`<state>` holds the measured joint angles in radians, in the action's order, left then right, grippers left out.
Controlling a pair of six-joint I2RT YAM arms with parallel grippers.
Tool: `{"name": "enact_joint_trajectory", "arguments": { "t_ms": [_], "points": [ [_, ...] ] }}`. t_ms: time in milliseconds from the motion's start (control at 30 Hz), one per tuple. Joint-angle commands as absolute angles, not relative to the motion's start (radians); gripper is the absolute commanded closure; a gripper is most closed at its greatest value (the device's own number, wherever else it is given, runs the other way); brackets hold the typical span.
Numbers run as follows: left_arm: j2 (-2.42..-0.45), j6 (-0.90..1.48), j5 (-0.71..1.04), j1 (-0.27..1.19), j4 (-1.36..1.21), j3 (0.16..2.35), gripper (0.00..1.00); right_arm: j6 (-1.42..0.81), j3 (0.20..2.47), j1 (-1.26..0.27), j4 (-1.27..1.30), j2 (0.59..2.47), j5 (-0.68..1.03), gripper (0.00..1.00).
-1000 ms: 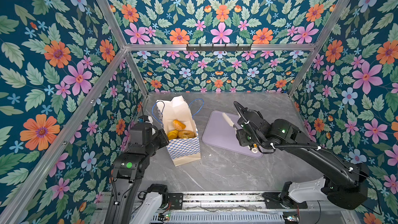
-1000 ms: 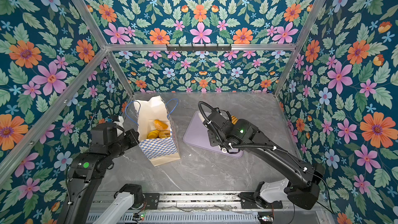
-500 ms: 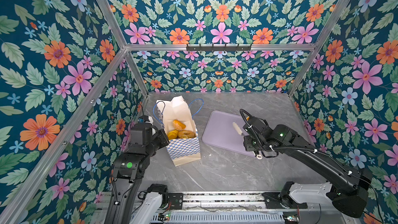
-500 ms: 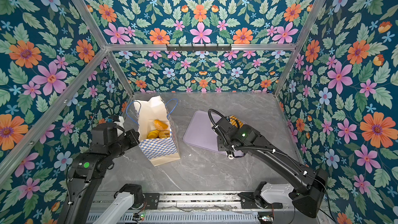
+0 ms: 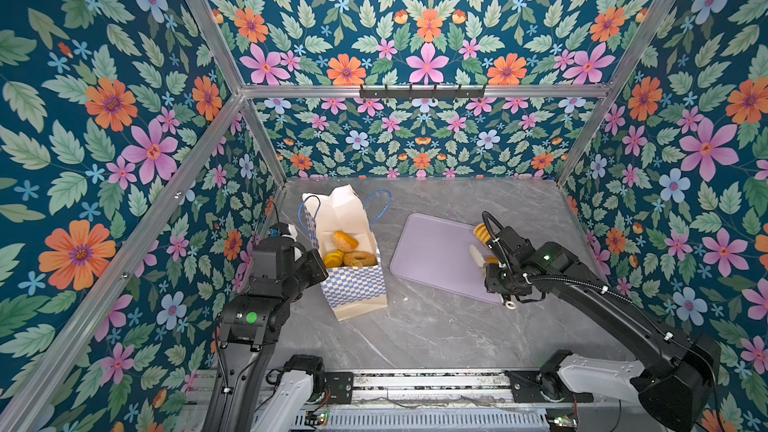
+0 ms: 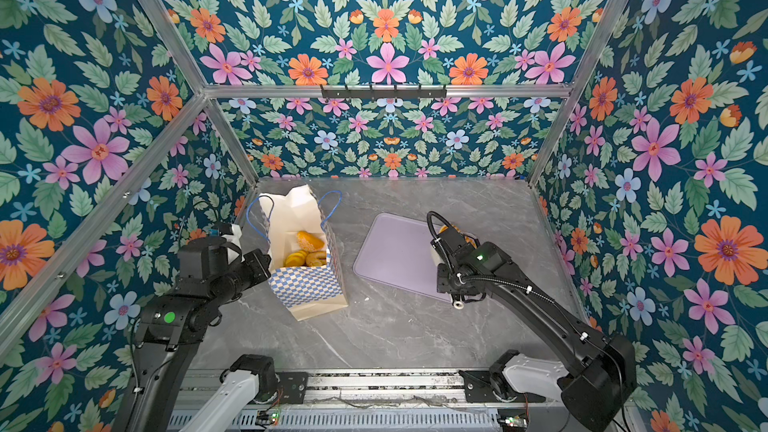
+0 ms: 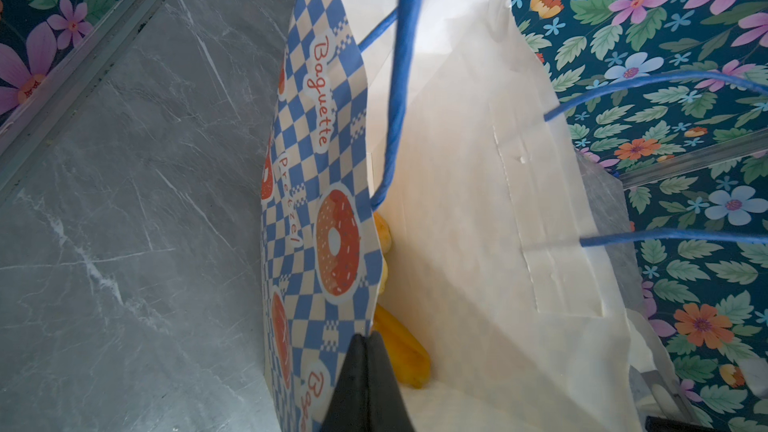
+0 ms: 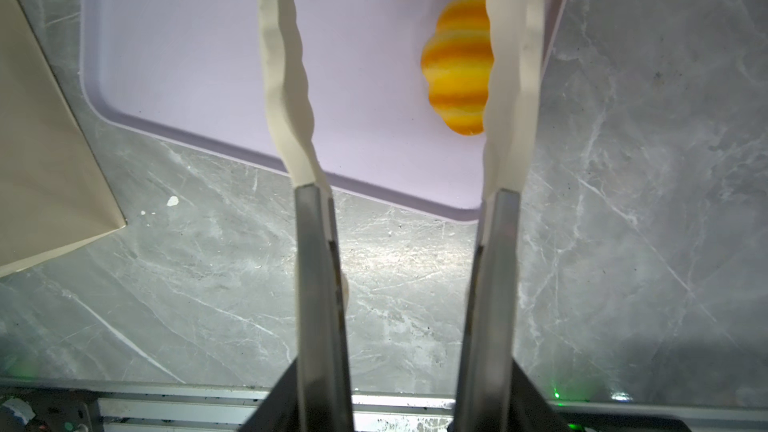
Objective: Place the fake bread into the paper bag
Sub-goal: 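Move the empty right tongs back over the tray toward the striped buns, then close the right tongs on the round striped yellow bun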
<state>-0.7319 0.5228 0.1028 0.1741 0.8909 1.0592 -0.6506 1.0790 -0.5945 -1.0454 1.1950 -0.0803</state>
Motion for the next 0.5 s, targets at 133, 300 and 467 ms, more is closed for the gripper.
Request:
{"name": "enact_joint_trajectory", "arguments": {
  "t_ms": [133,300,467],
  "points": [
    [-0.728,0.52,0.11,0.174,0.863,1.045,0.93,-0.631,1.038,-0.544,-1.032,1.195,-0.048,0.45],
    [-0.727,0.52,0.115,0.174,0.858,1.038,0.93,-0.621,1.023,-0.54,-1.025,1.224,-0.047,0.44],
    [-0.726,0.519,0.117,0.174,0.857,1.033,0.93,-0.614,1.007,-0.529,-1.01,1.244,-0.043,0.43]
  ]
}}
